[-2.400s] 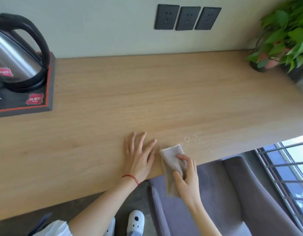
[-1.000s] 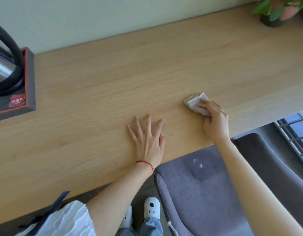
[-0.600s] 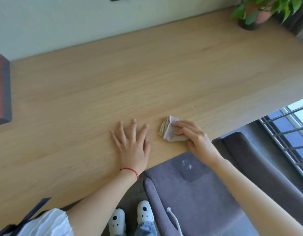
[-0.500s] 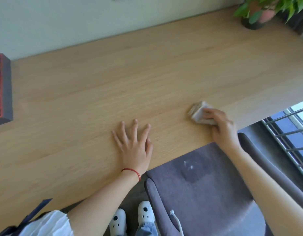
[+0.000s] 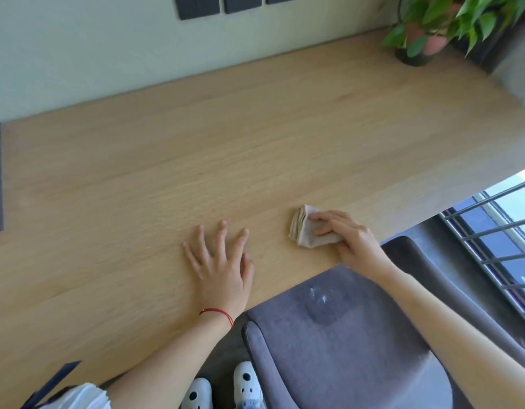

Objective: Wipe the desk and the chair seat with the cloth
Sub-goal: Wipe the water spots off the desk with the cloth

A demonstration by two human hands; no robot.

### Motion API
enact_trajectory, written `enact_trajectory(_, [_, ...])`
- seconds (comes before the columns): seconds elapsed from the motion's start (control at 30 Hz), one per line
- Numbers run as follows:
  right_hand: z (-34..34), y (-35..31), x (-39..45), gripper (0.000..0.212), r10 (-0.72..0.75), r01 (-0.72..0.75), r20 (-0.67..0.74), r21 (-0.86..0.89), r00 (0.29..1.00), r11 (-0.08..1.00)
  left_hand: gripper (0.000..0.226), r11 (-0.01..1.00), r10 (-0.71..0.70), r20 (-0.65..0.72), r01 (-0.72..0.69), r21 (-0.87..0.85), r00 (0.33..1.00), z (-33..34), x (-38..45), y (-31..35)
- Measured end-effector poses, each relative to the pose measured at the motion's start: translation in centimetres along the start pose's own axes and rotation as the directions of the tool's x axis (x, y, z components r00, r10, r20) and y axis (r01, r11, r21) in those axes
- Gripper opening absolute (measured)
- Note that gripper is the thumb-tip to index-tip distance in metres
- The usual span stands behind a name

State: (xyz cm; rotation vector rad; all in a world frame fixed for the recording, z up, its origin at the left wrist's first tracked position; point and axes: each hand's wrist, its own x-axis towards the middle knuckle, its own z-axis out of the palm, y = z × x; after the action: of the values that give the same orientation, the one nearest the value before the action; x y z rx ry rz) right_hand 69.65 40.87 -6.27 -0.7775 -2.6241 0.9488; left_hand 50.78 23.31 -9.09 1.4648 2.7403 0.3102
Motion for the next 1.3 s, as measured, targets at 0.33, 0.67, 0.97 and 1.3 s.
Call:
enact_trajectory(0.33, [4.5,-4.0,5.7,0.052,0.175,-0.181,-0.268,0.002,0.947,0.984,0.042,1.0,0.014,0.011,-0.013,-0.012,1.0,-0.2,0.2,0.2])
enact_trajectory(0.67, [0.0,0.7,-2.0,0.057,0.408,-0.487,-0.488,-0.041,0.772,0.872,0.044,1.0,0.004,0.005,-0.004,-0.013,1.0,0.1,0.2,0.1])
enact_trajectory(0.97, [3.9,-3.3,-5.9,0.074,0.213,-0.247,-0.302,-0.077,0.929,0.966,0.045,1.0,0.005,0.009,-0.005,-0.016,1.0,0.1,0.0,0.1])
enact_trajectory(1.3, [4.4,-5.1,-7.2,0.061,0.209,-0.249,-0.287,-0.11,0.935,0.962,0.042,0.999,0.007,-0.038,-0.009,-0.035,0.999,0.2,0.0,0.1])
